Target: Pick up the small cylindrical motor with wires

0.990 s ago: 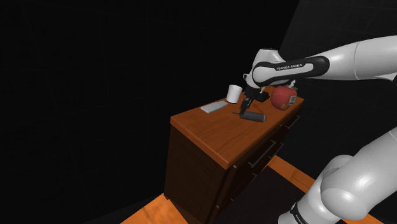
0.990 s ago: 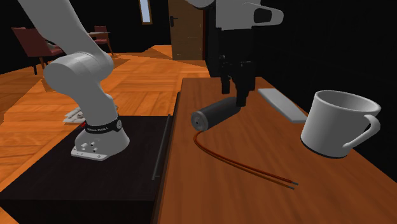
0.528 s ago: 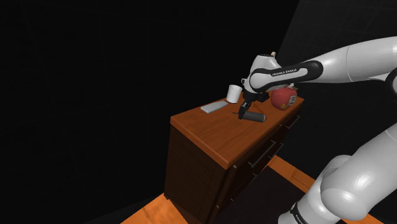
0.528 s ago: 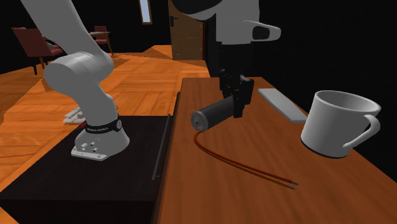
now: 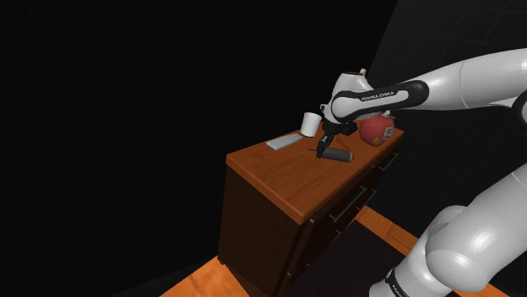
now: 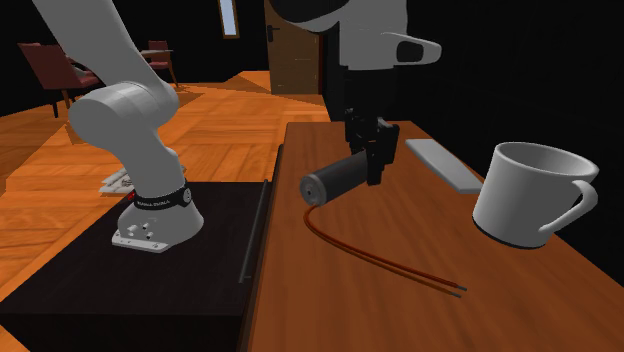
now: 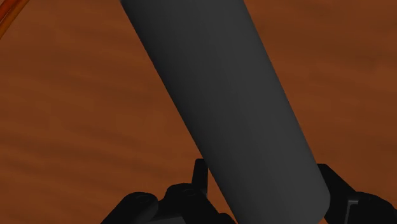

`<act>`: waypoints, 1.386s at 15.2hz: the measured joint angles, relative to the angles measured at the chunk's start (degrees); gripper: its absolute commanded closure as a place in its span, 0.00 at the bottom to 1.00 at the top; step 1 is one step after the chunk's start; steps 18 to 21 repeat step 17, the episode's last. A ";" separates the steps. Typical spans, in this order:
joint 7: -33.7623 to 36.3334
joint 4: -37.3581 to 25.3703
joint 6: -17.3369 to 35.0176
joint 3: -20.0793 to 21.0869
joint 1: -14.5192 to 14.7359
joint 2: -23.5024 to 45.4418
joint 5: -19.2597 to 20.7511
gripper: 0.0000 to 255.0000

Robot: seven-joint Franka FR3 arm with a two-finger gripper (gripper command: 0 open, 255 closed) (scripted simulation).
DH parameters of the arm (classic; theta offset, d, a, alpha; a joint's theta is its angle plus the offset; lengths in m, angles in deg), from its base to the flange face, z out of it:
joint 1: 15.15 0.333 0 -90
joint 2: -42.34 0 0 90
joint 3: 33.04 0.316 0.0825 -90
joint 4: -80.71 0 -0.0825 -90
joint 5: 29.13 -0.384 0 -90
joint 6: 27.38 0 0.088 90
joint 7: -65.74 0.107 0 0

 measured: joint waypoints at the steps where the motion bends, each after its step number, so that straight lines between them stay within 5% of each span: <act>1: -0.02 -0.08 -0.07 0.00 0.00 0.05 -0.03 1.00; 21: -0.04 -8.24 -11.64 0.82 0.13 -3.34 0.21 1.00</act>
